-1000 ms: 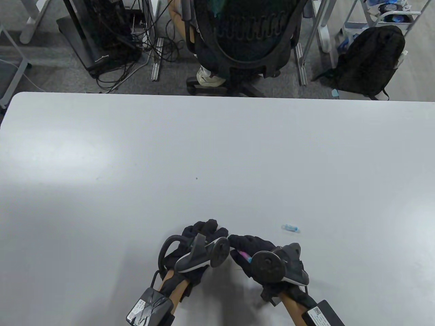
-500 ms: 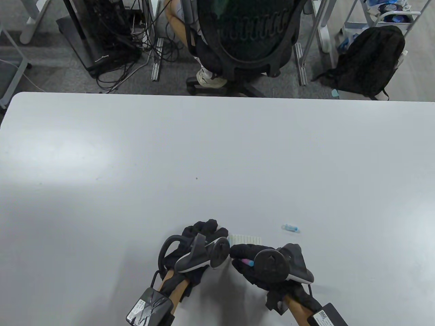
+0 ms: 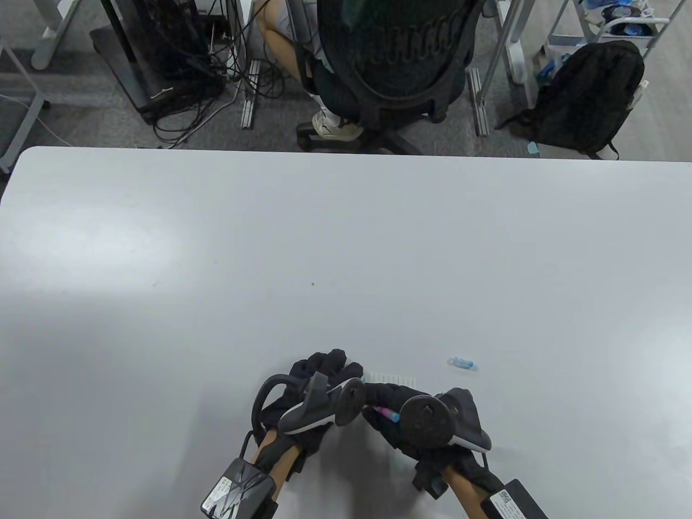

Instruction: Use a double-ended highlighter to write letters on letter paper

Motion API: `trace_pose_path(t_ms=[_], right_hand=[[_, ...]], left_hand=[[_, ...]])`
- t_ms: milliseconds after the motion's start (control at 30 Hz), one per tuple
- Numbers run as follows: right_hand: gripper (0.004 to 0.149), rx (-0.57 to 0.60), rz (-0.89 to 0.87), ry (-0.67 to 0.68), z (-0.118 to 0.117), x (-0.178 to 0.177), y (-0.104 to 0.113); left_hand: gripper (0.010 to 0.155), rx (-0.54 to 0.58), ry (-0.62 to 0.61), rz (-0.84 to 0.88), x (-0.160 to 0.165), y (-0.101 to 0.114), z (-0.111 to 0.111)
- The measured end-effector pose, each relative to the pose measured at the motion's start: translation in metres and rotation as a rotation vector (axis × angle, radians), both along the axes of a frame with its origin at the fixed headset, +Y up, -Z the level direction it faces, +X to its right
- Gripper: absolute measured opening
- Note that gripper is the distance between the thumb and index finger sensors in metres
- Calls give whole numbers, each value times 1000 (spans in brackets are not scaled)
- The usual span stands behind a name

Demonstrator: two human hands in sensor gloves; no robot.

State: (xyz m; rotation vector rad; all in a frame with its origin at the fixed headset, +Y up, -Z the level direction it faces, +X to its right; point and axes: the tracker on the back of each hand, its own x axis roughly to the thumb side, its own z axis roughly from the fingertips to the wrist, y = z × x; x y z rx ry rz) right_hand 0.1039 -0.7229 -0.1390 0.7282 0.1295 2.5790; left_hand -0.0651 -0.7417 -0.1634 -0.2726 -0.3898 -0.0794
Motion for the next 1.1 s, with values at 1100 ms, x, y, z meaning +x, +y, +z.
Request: trace_pose_path(t_ms=[1100], right_hand=[[48,43,6,-58,2,16,6]], left_hand=[[51,-41,-21,9,3,-3,0]])
